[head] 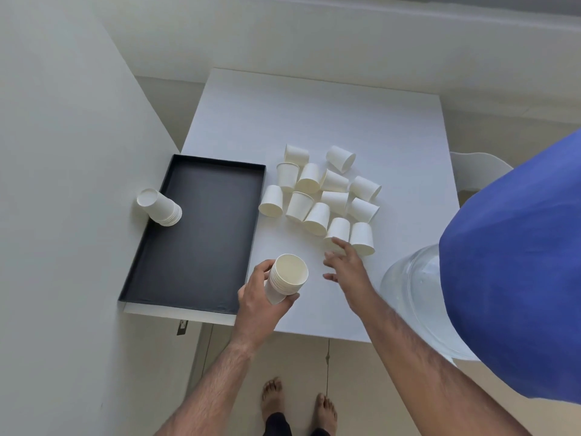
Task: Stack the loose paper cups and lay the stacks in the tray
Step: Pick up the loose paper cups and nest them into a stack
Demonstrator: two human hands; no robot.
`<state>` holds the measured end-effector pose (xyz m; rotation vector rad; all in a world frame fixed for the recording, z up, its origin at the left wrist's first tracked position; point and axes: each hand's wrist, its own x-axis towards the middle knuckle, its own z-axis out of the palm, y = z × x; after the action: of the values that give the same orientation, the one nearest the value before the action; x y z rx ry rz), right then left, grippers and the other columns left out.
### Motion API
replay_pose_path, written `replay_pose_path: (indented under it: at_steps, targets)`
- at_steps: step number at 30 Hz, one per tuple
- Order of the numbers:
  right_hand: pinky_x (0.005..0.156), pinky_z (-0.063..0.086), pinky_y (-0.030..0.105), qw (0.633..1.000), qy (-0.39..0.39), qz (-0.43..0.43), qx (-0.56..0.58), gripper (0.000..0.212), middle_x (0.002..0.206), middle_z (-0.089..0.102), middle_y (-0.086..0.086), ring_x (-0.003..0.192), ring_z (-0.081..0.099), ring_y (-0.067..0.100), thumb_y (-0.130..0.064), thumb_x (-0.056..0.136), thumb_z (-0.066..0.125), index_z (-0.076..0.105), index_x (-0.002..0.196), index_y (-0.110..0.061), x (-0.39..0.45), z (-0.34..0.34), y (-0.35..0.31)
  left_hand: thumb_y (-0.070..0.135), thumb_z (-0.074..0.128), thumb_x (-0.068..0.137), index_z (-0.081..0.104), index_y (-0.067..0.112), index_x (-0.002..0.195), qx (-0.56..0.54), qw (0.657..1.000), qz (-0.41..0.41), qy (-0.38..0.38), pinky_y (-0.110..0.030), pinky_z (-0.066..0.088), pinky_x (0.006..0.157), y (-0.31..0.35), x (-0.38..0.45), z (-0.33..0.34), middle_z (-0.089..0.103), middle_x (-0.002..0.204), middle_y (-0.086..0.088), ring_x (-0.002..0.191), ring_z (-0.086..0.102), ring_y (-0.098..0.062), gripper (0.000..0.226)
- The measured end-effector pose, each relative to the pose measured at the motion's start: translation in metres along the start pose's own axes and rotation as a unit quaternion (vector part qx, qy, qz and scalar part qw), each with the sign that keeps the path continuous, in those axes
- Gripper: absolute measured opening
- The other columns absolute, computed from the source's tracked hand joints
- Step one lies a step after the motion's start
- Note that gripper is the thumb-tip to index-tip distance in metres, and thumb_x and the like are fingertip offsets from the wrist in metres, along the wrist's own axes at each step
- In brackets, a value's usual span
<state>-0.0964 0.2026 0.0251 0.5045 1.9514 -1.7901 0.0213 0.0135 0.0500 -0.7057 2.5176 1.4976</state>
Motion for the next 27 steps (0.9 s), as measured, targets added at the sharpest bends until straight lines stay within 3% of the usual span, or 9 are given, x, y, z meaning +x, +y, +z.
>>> replay_pose_path:
  at_steps: [3, 8, 13, 17, 22, 27]
  targets:
    - [0.077, 0.062, 0.033, 0.997, 0.015, 0.042, 0.067, 0.056, 0.116, 0.061, 0.006, 0.104, 0.064, 0.021, -0.009, 0.099, 0.058, 0.051, 0.149, -0.033, 0.02, 0.0, 0.003, 0.04, 0.092, 0.083, 0.04, 0.047, 0.146, 0.008, 1.0, -0.003, -0.001, -0.04, 0.043, 0.102, -0.004, -0.003, 0.0, 0.047, 0.13, 0.042, 0.138, 0.042, -0.017, 0.082]
    - [0.087, 0.059, 0.042, 0.984, 0.023, 0.074, 0.16, 0.058, 0.139, 0.047, 0.012, 0.12, 0.057, 0.035, -0.011, 0.104, 0.057, 0.04, 0.157, -0.027, 0.044, 0.008, -0.002, 0.041, 0.092, 0.082, 0.039, 0.054, 0.142, 0.008, 1.0, -0.016, 0.003, -0.038, 0.04, 0.097, -0.012, -0.007, -0.002, 0.048, 0.126, 0.044, 0.136, 0.04, -0.016, 0.081]
    - [0.098, 0.056, 0.047, 0.959, 0.061, 0.081, 0.264, 0.052, 0.142, 0.053, 0.013, 0.131, 0.057, 0.036, -0.007, 0.103, 0.062, 0.047, 0.153, -0.014, 0.052, 0.013, -0.006, 0.038, 0.091, 0.083, 0.041, 0.052, 0.142, 0.014, 0.999, -0.031, 0.006, -0.037, 0.039, 0.097, -0.02, -0.013, -0.008, 0.049, 0.123, 0.044, 0.134, 0.041, -0.017, 0.079]
    - [0.081, 0.058, 0.037, 0.95, 0.07, 0.055, 0.298, 0.045, 0.129, 0.061, 0.013, 0.112, 0.066, 0.031, -0.002, 0.102, 0.062, 0.056, 0.146, -0.01, 0.038, 0.011, -0.008, 0.037, 0.092, 0.083, 0.043, 0.049, 0.143, 0.012, 0.999, -0.031, 0.007, -0.037, 0.041, 0.098, -0.021, -0.014, -0.011, 0.049, 0.125, 0.044, 0.137, 0.043, -0.019, 0.078]
    - [0.08, 0.06, 0.036, 0.958, 0.038, 0.025, 0.284, 0.038, 0.116, 0.062, 0.014, 0.103, 0.07, 0.027, -0.003, 0.101, 0.063, 0.064, 0.138, -0.011, 0.006, 0.006, -0.014, 0.038, 0.092, 0.083, 0.04, 0.056, 0.139, 0.002, 1.0, -0.028, 0.002, -0.038, 0.041, 0.098, -0.015, -0.012, -0.012, 0.048, 0.126, 0.044, 0.137, 0.042, -0.019, 0.079]
    - [0.071, 0.06, 0.03, 0.979, 0.048, -0.062, 0.187, 0.017, 0.111, 0.072, 0.009, 0.093, 0.073, 0.021, -0.013, 0.102, 0.065, 0.074, 0.114, -0.022, -0.041, -0.002, -0.024, 0.036, 0.092, 0.082, 0.041, 0.057, 0.138, -0.007, 1.0, -0.019, 0.001, -0.041, 0.044, 0.102, -0.006, -0.011, -0.008, 0.05, 0.125, 0.042, 0.134, 0.042, -0.016, 0.079]
